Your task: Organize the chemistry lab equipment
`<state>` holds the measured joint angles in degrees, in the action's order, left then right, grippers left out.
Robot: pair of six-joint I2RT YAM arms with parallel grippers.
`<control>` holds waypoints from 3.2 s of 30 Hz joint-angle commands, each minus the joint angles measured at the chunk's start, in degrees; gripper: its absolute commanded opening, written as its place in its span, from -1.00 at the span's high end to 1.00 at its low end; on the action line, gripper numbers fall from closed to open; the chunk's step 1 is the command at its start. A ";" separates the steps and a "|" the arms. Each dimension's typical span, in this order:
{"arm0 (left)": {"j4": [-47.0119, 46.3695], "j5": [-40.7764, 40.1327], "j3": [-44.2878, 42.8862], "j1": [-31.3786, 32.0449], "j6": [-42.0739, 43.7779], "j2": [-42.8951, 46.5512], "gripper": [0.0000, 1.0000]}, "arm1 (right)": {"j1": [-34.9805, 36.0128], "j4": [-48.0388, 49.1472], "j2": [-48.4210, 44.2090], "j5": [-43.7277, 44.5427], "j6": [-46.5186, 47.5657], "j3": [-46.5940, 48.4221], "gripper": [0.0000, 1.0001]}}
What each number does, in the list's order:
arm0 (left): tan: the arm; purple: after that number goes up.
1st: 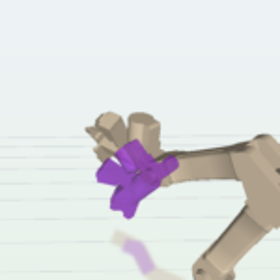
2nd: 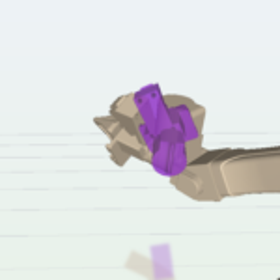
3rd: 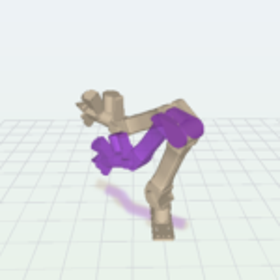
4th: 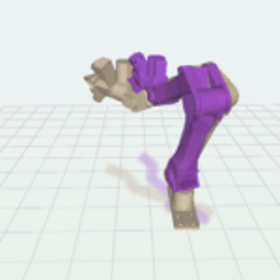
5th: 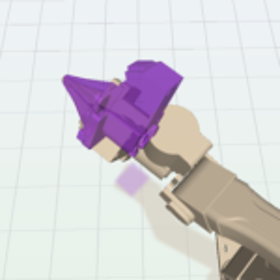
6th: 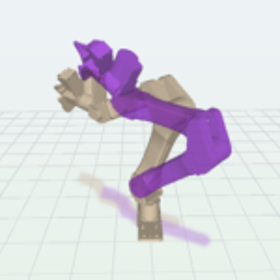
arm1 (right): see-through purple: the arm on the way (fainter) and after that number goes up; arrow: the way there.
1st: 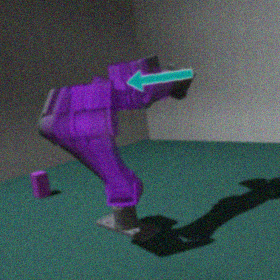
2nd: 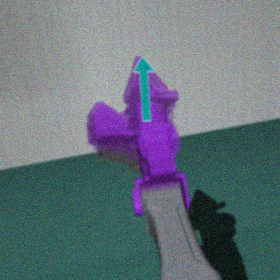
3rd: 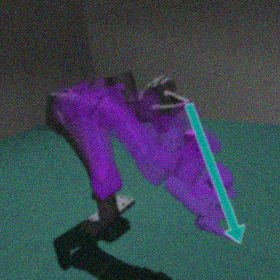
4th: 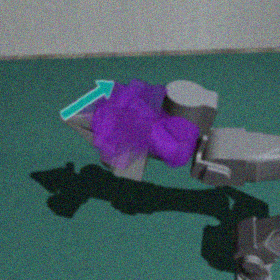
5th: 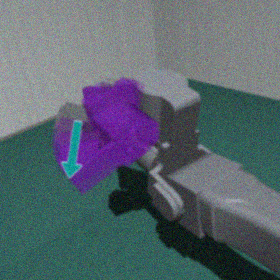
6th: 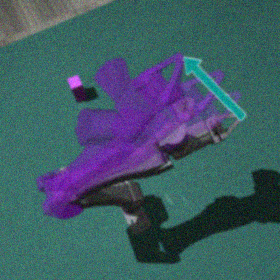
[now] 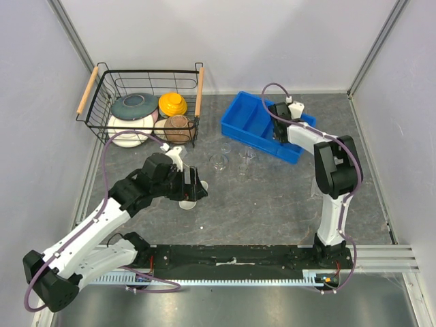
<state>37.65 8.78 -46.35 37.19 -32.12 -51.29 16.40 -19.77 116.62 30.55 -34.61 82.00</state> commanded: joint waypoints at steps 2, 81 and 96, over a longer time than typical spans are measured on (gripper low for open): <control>-0.47 2.56 0.91 -0.19 -0.31 2.24 -0.84 | 1.35 -4.05 -3.06 1.09 -2.74 -7.01 1.00; 4.45 3.88 2.31 -0.19 -0.49 9.28 -0.79 | 36.86 -7.74 -13.61 10.24 -19.09 -27.34 1.00; 5.77 2.83 1.26 -0.19 -0.14 9.71 -0.79 | 32.64 -8.18 -12.99 13.48 -16.37 -23.02 0.59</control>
<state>42.28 12.14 -42.39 37.19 -32.10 -42.30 51.16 -24.29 101.71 47.46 -52.88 58.67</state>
